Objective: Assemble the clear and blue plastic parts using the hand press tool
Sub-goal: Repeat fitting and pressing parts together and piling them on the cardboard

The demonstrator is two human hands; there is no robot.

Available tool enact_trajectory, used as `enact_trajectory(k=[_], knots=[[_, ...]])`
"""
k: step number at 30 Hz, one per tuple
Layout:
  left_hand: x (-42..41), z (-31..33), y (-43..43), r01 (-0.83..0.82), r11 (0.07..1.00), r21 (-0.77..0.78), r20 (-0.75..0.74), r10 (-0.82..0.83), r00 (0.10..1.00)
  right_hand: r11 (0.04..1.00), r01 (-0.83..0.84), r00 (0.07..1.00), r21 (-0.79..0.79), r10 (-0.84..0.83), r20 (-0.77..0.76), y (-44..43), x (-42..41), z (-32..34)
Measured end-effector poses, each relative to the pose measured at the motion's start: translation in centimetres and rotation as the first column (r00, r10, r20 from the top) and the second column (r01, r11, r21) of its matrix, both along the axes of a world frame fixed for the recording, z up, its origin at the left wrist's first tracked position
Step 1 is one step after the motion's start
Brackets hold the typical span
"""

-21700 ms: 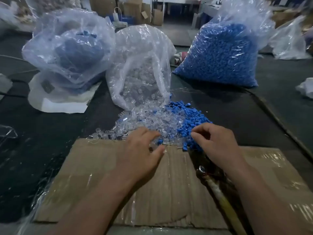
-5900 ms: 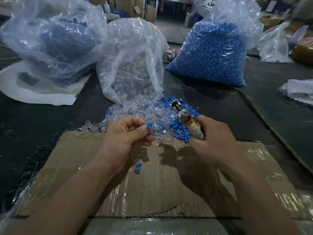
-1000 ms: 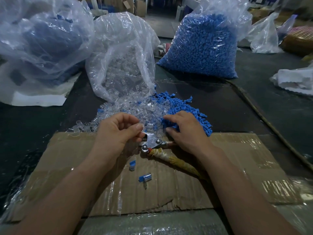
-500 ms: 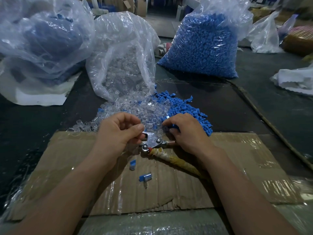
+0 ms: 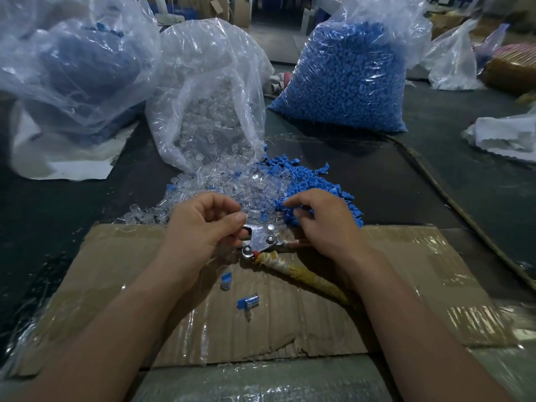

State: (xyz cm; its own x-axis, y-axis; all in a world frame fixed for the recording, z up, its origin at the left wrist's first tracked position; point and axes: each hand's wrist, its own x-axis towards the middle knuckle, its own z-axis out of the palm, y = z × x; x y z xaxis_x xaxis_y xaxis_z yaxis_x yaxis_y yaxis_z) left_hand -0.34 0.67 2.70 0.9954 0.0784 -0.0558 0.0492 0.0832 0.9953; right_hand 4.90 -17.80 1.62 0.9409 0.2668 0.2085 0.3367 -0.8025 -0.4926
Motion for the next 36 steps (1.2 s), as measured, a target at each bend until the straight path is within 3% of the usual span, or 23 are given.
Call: enact_trajectory(k=[5, 13, 18, 27, 36], knots=[[0.0, -0.1, 0.1, 0.004, 1.000, -0.002, -0.008, -0.004, 1.000, 0.995, 0.101, 0.994, 0.007, -0.101, -0.029, -0.6, 0.2, -0.2], [0.0, -0.2, 0.1, -0.013, 1.000, -0.017, -0.006, 0.013, 1.000, 0.986, -0.004, 0.999, -0.169, -0.003, -0.037, 0.4, 0.2, -0.6], [0.0, -0.1, 0.0, 0.006, 1.000, 0.005, -0.012, -0.005, 1.000, 0.994, 0.023, 1.000, -0.104, -0.025, -0.012, 0.4, 0.5, -0.7], [-0.2, 0.1, -0.3, -0.001, 1.000, -0.030, -0.023, 0.000, 1.000, 0.973, -0.039, 0.998, -0.228, 0.028, -0.051, 0.5, 0.4, -0.7], [-0.2, 0.2, -0.2, 0.007, 1.000, 0.007, -0.022, -0.007, 1.000, 0.983, -0.035, 0.999, -0.182, 0.028, -0.041, 0.5, 0.3, -0.5]])
